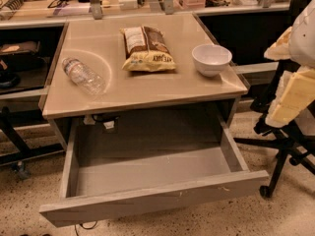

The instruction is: Close top drawer

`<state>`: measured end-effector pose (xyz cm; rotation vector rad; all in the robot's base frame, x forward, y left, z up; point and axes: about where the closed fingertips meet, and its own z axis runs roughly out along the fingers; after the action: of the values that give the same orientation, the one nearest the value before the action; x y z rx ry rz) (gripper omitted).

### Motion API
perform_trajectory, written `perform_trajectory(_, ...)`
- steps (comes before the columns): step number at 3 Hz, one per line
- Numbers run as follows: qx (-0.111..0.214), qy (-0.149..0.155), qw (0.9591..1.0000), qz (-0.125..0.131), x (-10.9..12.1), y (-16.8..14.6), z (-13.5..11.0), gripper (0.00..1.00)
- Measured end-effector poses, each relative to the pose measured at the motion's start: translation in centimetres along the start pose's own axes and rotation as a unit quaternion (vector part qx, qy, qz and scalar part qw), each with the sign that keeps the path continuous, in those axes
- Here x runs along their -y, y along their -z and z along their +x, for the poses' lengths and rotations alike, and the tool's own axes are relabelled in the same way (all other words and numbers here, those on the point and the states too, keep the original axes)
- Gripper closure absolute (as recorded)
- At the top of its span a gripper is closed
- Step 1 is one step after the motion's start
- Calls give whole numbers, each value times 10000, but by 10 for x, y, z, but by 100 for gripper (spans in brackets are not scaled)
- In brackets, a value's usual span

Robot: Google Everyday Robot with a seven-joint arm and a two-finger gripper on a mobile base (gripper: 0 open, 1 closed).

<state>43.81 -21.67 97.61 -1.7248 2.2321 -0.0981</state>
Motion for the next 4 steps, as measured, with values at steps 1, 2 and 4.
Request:
perform_trajectory(1, 0, 0, 10000, 0, 0, 0, 0, 42)
perform_trajectory(2, 0, 0, 10000, 0, 0, 0, 0, 65)
perform_trajectory(4, 2, -19, 10000, 31, -1, 2, 0, 100)
